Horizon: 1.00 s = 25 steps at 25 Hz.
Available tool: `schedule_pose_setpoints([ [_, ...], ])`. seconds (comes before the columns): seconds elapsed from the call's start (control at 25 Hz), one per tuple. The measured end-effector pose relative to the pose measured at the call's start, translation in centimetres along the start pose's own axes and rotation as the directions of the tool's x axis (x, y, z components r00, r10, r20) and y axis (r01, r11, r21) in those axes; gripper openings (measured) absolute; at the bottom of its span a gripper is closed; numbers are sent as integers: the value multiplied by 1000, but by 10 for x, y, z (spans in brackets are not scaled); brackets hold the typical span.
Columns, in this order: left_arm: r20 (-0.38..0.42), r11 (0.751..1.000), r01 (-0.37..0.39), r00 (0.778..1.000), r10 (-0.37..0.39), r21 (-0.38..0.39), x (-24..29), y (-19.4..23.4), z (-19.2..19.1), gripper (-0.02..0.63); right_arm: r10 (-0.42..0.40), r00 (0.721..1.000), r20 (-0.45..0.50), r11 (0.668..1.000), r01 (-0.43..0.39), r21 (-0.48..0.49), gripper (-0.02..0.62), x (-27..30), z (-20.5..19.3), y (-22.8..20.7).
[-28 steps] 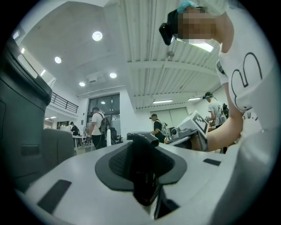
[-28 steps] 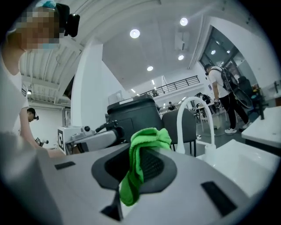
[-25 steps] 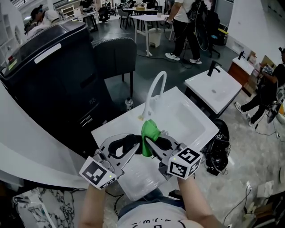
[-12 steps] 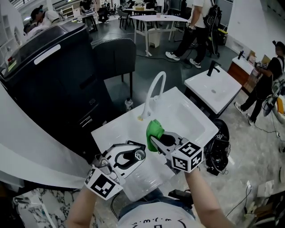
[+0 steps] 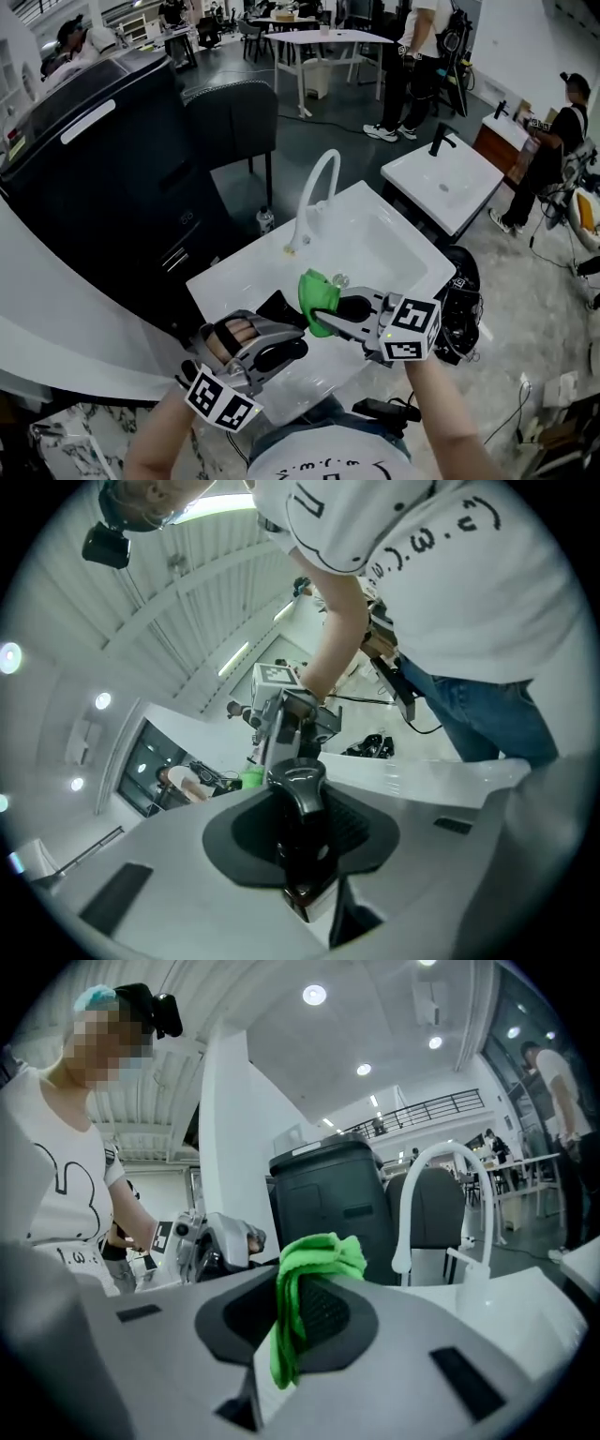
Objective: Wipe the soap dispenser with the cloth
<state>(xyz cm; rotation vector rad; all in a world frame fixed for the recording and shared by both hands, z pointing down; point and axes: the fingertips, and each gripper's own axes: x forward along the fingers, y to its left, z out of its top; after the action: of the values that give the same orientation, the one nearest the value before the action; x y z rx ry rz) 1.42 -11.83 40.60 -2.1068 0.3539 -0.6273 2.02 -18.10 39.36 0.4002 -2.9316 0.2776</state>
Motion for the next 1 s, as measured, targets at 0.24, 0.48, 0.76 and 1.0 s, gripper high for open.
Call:
schedule_pose_setpoints([
  [0.24,23,998,0,1000,-2,68,-4,-1,16,106,96,995,-18,994,-95,52,49,10,-15,-5],
  [0.48,-2,995,41,999,-41,88,-1,-8,9,106,32,994,-103,998,-26,57,49,35,-34,-32],
  [0.76,-45,992,78,996,-73,100,0,-15,-6,107,100,993,-56,995,-99,12,49,25,-12,-3],
  [1.0,-41,981,110,994,-105,160,6,-19,-1,108,129,991,-28,990,-130,-62,49,24,11,7],
])
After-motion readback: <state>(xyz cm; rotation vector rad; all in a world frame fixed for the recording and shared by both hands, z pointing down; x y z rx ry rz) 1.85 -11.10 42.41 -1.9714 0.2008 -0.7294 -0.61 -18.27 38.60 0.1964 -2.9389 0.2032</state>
